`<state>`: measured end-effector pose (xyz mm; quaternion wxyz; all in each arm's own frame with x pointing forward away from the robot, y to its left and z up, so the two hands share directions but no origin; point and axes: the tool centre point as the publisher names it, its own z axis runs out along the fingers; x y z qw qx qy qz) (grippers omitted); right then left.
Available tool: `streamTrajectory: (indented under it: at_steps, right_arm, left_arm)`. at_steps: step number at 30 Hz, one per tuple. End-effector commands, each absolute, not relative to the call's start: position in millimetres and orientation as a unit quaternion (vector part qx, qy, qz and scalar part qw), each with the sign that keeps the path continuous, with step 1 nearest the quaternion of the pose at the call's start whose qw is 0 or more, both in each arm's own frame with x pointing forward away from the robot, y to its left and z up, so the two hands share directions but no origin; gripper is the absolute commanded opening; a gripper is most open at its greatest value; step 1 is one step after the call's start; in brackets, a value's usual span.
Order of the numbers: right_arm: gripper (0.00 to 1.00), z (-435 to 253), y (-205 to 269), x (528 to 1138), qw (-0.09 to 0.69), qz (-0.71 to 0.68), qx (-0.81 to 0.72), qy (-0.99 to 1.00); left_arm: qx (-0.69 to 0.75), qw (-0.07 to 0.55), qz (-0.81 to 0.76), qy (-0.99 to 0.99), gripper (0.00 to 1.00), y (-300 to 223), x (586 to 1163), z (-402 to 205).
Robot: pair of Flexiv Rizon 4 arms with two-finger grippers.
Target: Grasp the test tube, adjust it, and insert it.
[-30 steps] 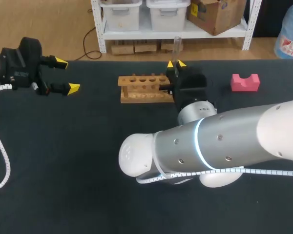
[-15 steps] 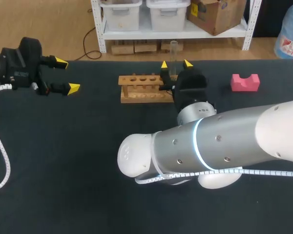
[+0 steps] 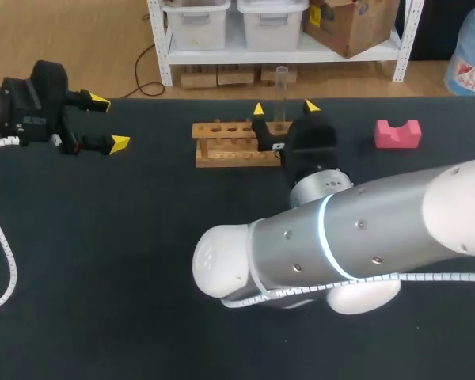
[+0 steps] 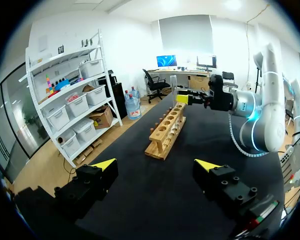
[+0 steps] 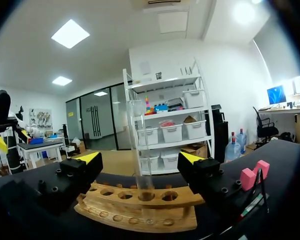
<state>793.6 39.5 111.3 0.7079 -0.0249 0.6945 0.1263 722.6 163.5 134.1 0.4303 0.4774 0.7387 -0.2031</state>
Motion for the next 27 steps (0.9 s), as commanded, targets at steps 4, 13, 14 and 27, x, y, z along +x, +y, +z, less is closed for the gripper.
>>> streamTrajectory:
  at_steps: [4, 13, 14, 27]
  right_arm:
    - [1.00, 126, 18, 778, 0.674, 0.173, -0.047, 0.716]
    - [1.00, 133, 4, 768, 0.616, 0.253, -0.117, 0.737]
    - [1.00, 133, 4, 767, 0.607, 0.262, -0.130, 0.739]
    - [1.00, 131, 0, 766, 0.577, 0.275, -0.162, 0.752]
  left_arm:
    - [0.477, 0.435, -0.203, 0.736, 1.00, 164, 722, 132]
    - [0.477, 0.435, -0.203, 0.736, 1.00, 164, 722, 132]
    - [0.477, 0.435, -0.203, 0.736, 1.00, 164, 722, 132]
    - [0.477, 0.435, -0.203, 0.736, 1.00, 164, 722, 132]
